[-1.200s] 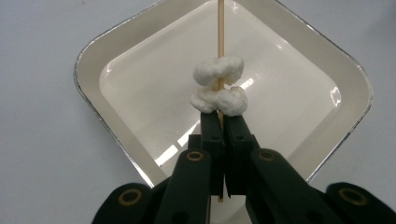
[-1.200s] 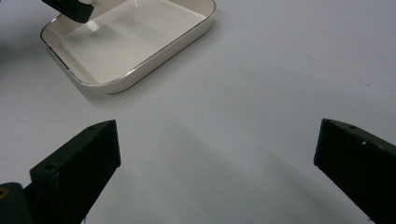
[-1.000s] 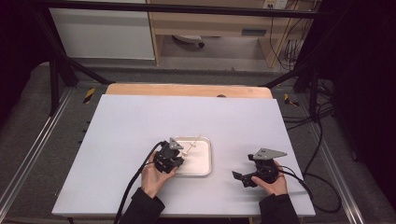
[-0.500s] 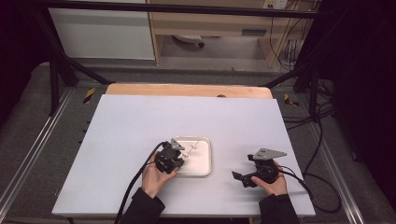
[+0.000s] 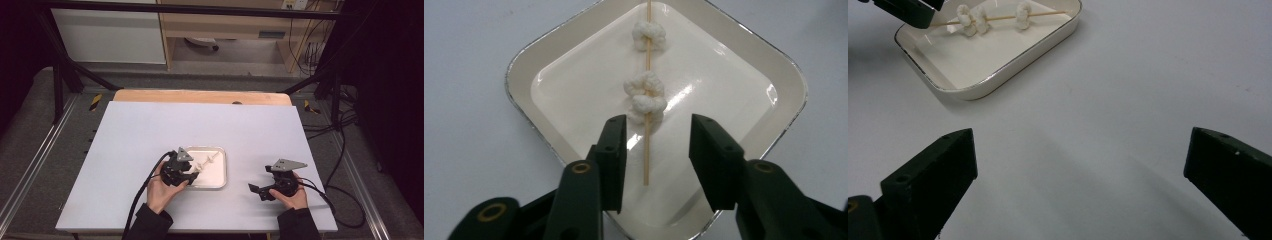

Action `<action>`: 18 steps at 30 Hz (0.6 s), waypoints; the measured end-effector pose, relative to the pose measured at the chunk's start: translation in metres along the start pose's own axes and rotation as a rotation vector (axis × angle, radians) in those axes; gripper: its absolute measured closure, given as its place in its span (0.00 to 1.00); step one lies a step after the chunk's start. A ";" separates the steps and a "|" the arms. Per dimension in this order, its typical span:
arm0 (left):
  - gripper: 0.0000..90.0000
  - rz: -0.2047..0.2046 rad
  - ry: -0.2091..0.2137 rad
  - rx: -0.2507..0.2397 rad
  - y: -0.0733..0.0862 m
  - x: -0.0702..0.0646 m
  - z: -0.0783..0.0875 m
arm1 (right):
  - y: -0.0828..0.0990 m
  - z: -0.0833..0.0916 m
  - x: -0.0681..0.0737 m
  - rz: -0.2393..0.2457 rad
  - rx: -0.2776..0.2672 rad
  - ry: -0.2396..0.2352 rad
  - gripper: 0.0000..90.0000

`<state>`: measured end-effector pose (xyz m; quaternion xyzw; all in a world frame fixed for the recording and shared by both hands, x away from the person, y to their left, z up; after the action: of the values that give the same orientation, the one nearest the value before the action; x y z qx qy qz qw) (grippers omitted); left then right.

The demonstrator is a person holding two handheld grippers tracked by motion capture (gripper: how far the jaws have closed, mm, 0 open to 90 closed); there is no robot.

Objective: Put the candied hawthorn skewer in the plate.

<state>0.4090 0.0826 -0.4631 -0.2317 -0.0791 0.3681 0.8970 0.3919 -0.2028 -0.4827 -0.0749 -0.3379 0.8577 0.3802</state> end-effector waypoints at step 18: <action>0.20 0.022 0.032 -0.114 0.049 0.016 0.021 | 0.001 0.000 0.000 -0.010 0.007 -0.002 0.01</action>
<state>0.3833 0.1312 -0.4685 -0.2889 -0.0831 0.3691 0.8795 0.3914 -0.2026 -0.4833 -0.0709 -0.3356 0.8571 0.3844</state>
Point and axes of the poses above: each handheld gripper's, and its own axes: z roughly backward along the jaws, y roughly out of its underside, x roughly to its left, the point moved 6 cm from there along -z, roughly forward along the jaws, and after that the axes turned 14 degrees about x, right-handed, at the moved point
